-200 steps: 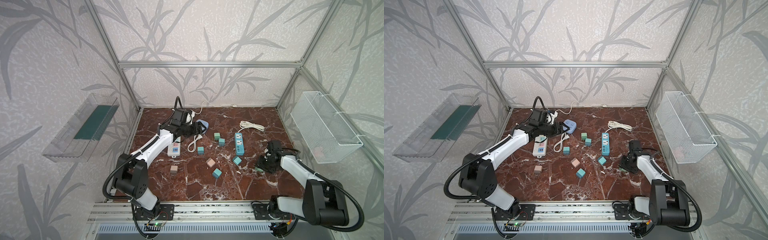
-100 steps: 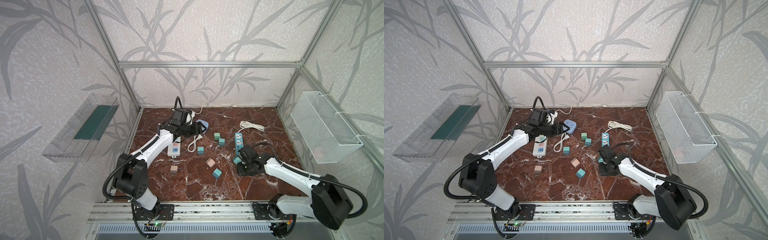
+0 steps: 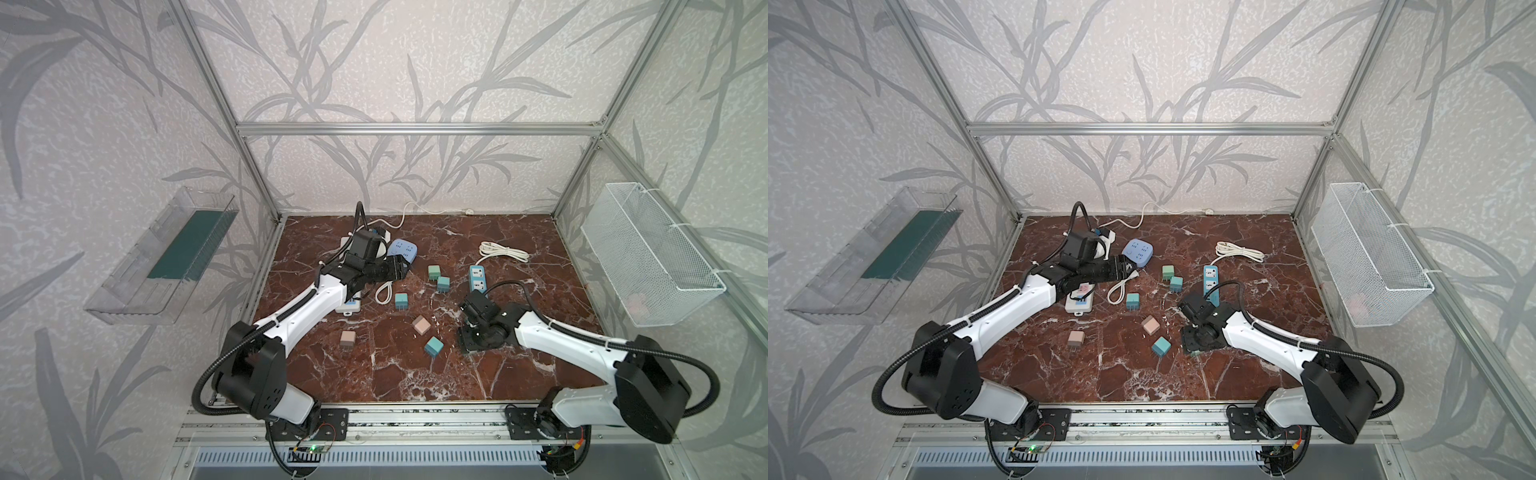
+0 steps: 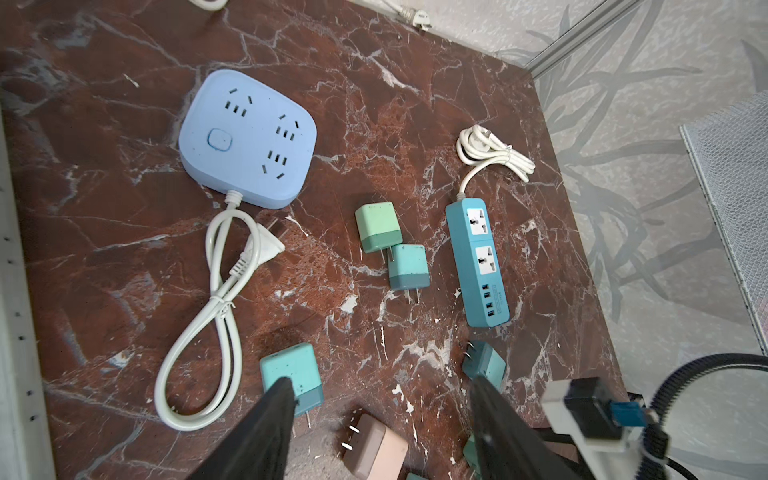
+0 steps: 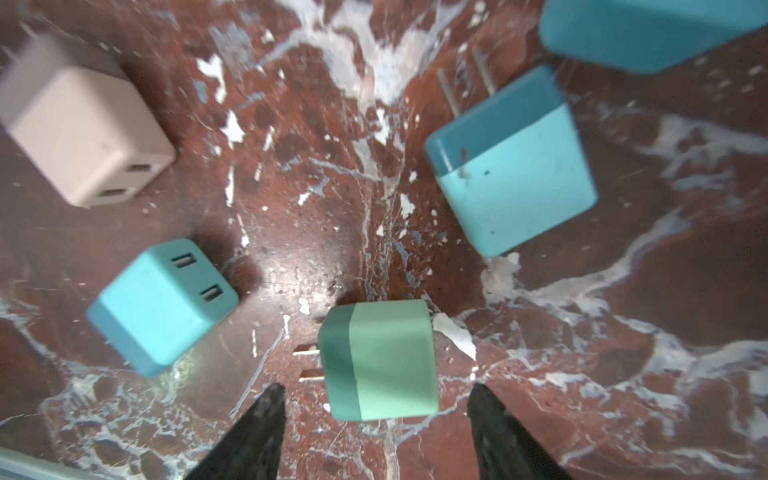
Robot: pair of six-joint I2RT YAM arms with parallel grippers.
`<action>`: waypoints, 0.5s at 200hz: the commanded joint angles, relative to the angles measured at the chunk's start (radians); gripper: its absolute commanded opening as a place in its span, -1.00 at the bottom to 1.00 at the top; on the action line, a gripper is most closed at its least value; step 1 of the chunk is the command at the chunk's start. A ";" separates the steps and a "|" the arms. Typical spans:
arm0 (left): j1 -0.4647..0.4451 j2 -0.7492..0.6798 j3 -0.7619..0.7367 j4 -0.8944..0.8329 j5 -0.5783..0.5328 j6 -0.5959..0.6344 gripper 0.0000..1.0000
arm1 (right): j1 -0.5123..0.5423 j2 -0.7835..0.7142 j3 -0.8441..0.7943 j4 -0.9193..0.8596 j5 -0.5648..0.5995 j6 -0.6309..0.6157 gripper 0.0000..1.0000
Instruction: Insert the plug
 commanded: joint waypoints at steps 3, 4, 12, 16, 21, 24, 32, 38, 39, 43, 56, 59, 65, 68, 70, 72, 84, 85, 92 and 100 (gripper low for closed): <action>-0.031 0.009 0.102 -0.072 0.026 0.108 0.49 | -0.016 -0.116 0.022 -0.090 0.107 -0.008 0.40; -0.033 0.013 0.109 -0.082 0.028 0.114 0.49 | -0.016 -0.121 0.020 -0.090 0.113 -0.008 0.40; -0.058 0.036 0.160 -0.161 0.025 0.171 0.50 | -0.021 -0.158 0.004 -0.081 0.150 -0.012 0.41; -0.075 0.044 0.180 -0.193 0.002 0.188 0.50 | -0.025 -0.176 -0.004 -0.076 0.163 -0.018 0.41; -0.095 0.047 0.196 -0.220 -0.030 0.206 0.51 | -0.030 -0.199 -0.014 -0.073 0.180 -0.022 0.41; -0.107 0.046 0.198 -0.225 -0.044 0.214 0.52 | -0.031 -0.214 -0.019 -0.071 0.189 -0.022 0.39; -0.141 0.037 0.190 -0.218 -0.069 0.244 0.53 | -0.044 -0.251 -0.037 -0.062 0.199 -0.023 0.37; -0.164 0.026 0.177 -0.203 -0.081 0.270 0.54 | -0.058 -0.277 -0.053 -0.050 0.191 -0.028 0.36; -0.168 0.025 0.175 -0.198 -0.088 0.273 0.55 | -0.059 -0.283 -0.056 -0.049 0.188 -0.029 0.36; -0.186 0.018 0.161 -0.182 -0.112 0.283 0.55 | -0.071 -0.303 -0.066 -0.044 0.180 -0.029 0.36; -0.238 0.002 0.128 -0.160 -0.147 0.350 0.51 | -0.127 -0.357 -0.092 -0.042 0.136 -0.032 0.36; -0.250 0.000 0.123 -0.159 -0.147 0.371 0.49 | -0.143 -0.367 -0.097 -0.045 0.120 -0.034 0.36; -0.276 -0.002 0.113 -0.161 -0.147 0.408 0.48 | -0.192 -0.389 -0.108 -0.047 0.076 -0.040 0.36; -0.288 -0.002 0.109 -0.163 -0.148 0.427 0.47 | -0.218 -0.397 -0.118 -0.047 0.051 -0.044 0.36; -0.296 -0.002 0.107 -0.165 -0.149 0.441 0.46 | -0.232 -0.405 -0.124 -0.043 0.029 -0.048 0.36; -0.303 -0.002 0.105 -0.168 -0.148 0.453 0.46 | -0.252 -0.412 -0.130 -0.037 0.011 -0.051 0.36; -0.350 0.008 0.099 -0.192 -0.153 0.519 0.44 | -0.375 -0.442 -0.177 0.001 -0.127 -0.064 0.36; -0.353 0.010 0.099 -0.194 -0.153 0.524 0.44 | -0.385 -0.443 -0.181 0.003 -0.137 -0.064 0.36; -0.373 0.021 0.095 -0.208 -0.143 0.561 0.42 | -0.450 -0.451 -0.204 0.017 -0.190 -0.058 0.35; -0.394 0.038 0.091 -0.226 -0.126 0.598 0.40 | -0.514 -0.451 -0.222 0.025 -0.229 -0.054 0.33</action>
